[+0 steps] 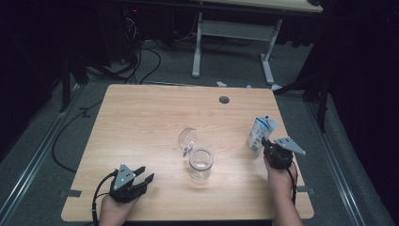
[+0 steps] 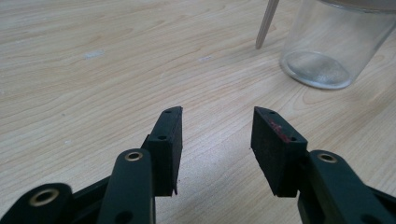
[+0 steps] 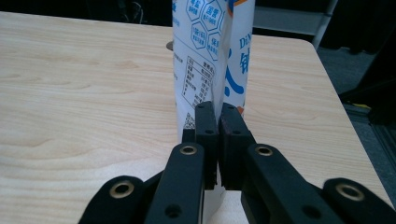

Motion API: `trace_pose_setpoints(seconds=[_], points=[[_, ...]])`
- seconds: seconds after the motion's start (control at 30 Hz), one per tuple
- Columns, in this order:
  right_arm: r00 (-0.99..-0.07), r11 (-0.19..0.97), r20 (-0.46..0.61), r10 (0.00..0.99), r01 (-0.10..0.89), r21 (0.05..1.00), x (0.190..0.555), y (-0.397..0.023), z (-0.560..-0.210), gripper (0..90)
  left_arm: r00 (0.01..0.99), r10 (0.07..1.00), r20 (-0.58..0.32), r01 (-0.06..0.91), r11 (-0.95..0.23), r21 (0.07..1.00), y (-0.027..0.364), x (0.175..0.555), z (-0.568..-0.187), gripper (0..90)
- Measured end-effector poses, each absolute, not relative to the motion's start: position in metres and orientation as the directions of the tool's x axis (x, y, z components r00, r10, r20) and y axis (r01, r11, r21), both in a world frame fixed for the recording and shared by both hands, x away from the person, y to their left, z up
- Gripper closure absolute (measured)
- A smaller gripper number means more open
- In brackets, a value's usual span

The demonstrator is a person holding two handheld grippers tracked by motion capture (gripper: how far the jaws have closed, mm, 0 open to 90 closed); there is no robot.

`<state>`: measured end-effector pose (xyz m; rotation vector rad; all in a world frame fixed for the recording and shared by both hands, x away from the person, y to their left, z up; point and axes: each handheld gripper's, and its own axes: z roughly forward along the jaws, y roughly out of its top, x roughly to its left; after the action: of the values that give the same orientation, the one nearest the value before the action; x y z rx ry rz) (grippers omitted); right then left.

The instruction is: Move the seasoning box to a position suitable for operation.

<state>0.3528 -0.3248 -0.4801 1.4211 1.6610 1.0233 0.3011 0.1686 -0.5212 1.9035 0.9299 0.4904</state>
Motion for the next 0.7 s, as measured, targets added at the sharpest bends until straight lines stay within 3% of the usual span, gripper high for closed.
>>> trace_pose_setpoints(seconds=[0.1, 0.13, 0.17, 0.3, 0.7], points=[[-0.147, 0.09, -0.031, 0.989, 0.417, 0.904, 0.348, -0.326, -0.481, 85.4, 0.631, 0.775, -0.049, 0.406, -0.275, 0.872, 0.169, 0.302, -0.522, 53.9], [-0.147, 0.093, -0.034, 0.988, 0.416, 0.905, 0.348, -0.326, -0.48, 82.7, 0.63, 0.775, -0.049, 0.405, -0.274, 0.872, 0.169, 0.302, -0.522, 54.0], [-0.154, 0.089, -0.027, 0.988, 0.409, 0.908, 0.348, -0.327, -0.48, 73.6, 0.629, 0.776, -0.047, 0.403, -0.274, 0.873, 0.169, 0.301, -0.521, 53.9], [-0.163, 0.085, -0.017, 0.986, 0.425, 0.901, 0.352, -0.328, -0.482, 64.5, 0.628, 0.776, -0.051, 0.405, -0.271, 0.873, 0.169, 0.301, -0.522, 53.8], [-0.198, 0.109, -0.03, 0.98, 0.401, 0.909, 0.359, -0.326, -0.487, 58.9, 0.63, 0.775, -0.056, 0.411, -0.271, 0.871, 0.171, 0.303, -0.523, 53.8]])
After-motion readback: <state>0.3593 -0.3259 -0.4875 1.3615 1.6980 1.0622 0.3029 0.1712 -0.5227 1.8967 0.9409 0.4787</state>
